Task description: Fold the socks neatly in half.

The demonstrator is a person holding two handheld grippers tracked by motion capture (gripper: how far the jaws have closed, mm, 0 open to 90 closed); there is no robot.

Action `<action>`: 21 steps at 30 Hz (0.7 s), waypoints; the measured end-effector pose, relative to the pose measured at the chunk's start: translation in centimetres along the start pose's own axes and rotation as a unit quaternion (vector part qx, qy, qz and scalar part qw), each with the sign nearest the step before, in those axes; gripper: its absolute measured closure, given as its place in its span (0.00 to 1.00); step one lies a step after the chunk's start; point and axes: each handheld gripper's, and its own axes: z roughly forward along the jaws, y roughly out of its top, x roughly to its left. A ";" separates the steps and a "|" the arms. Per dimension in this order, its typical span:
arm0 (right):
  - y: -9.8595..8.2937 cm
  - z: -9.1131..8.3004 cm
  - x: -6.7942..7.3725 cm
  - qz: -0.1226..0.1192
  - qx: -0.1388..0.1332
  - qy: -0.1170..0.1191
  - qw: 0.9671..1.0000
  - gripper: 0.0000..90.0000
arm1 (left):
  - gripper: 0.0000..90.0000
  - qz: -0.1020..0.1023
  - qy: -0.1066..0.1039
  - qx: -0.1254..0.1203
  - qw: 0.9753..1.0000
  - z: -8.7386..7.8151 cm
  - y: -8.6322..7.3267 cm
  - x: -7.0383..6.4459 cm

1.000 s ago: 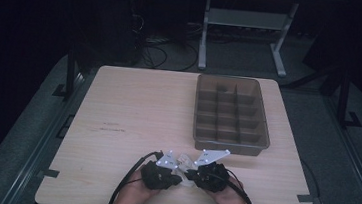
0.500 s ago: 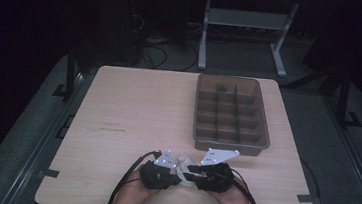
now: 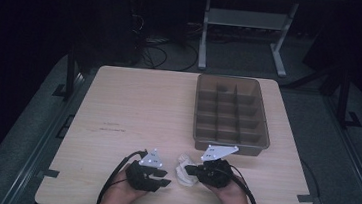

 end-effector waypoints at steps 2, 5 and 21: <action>-0.1 0.5 0.1 -0.001 0.008 0.001 1.000 1.00 | 0.61 -0.004 0.004 0.001 1.000 -0.3 -0.5 0.4; -0.2 1.2 0.3 -0.008 0.020 0.003 1.000 1.00 | 0.53 -0.003 0.018 0.004 1.000 -0.8 -1.0 0.9; -1.0 2.6 1.1 -0.037 0.039 -0.002 0.999 0.99 | 0.17 -0.022 0.087 -0.001 0.996 -1.7 -3.5 3.7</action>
